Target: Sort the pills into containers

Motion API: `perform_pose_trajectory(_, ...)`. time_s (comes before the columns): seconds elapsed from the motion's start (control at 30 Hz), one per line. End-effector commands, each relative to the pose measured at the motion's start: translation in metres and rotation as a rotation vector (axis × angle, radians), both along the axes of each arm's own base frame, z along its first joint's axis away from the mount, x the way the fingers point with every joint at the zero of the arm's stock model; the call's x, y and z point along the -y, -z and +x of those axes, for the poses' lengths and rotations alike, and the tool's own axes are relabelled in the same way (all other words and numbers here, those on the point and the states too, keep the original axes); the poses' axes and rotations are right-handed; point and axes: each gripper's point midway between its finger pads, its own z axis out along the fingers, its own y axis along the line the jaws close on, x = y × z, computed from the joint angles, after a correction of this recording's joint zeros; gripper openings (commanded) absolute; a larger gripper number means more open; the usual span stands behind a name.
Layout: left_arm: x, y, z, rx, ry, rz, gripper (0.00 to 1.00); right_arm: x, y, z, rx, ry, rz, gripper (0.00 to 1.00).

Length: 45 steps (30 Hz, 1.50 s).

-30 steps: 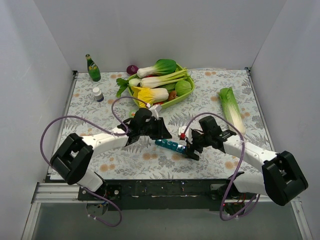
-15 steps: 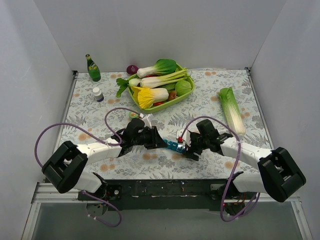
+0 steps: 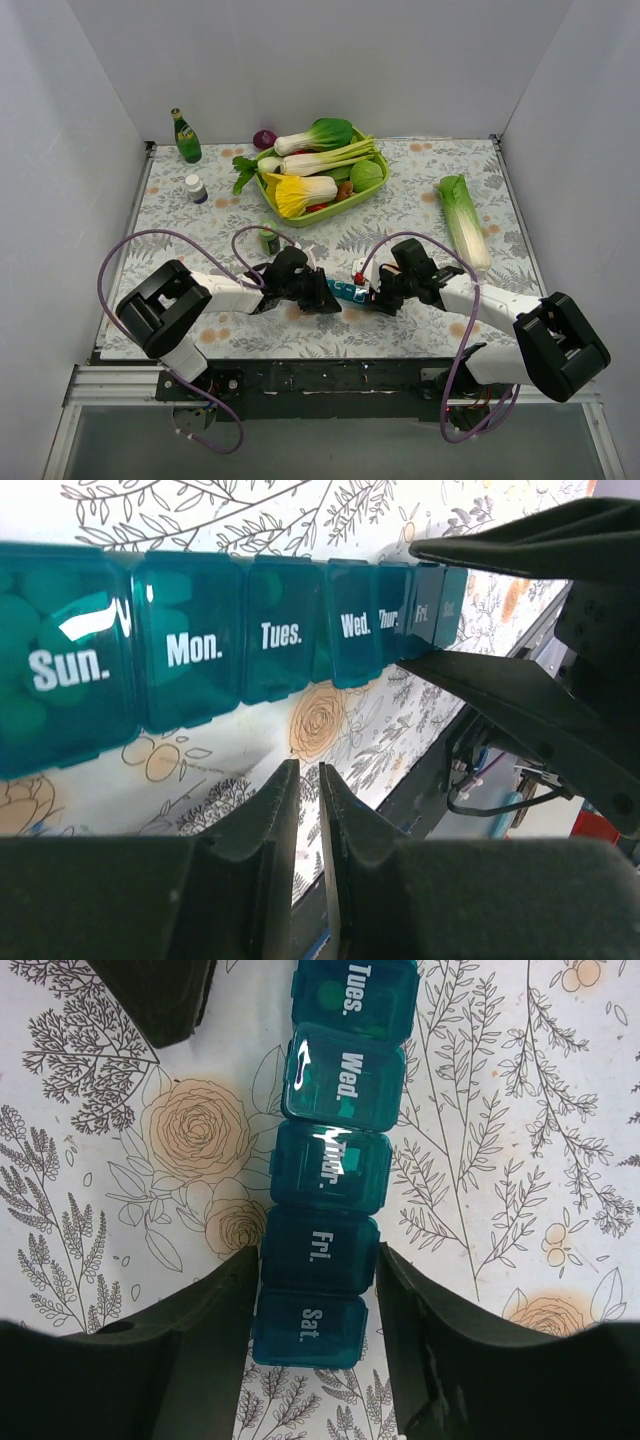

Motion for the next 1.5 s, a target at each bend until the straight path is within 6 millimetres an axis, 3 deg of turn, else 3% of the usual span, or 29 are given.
perform_pose_trajectory(0.0,0.016,-0.011,0.013,0.033,-0.004,-0.023,0.13,-0.007,-0.004,0.003,0.005,-0.003,0.021,0.56)
perform_pose_trajectory(0.47,0.029,-0.011,0.028,0.036,-0.037,-0.009,0.13,-0.009,-0.004,0.001,-0.007,-0.010,0.029,0.52)
perform_pose_trajectory(0.8,0.038,-0.041,0.048,0.110,-0.084,-0.045,0.13,-0.009,-0.002,-0.002,-0.015,-0.019,0.025,0.50)
perform_pose_trajectory(0.93,0.040,-0.041,0.053,0.118,-0.092,-0.035,0.14,-0.008,-0.002,-0.003,-0.018,-0.020,0.024,0.49)
perform_pose_trajectory(1.47,0.042,-0.006,0.075,0.083,-0.117,0.059,0.17,-0.008,0.000,-0.004,-0.022,-0.028,0.017,0.51)
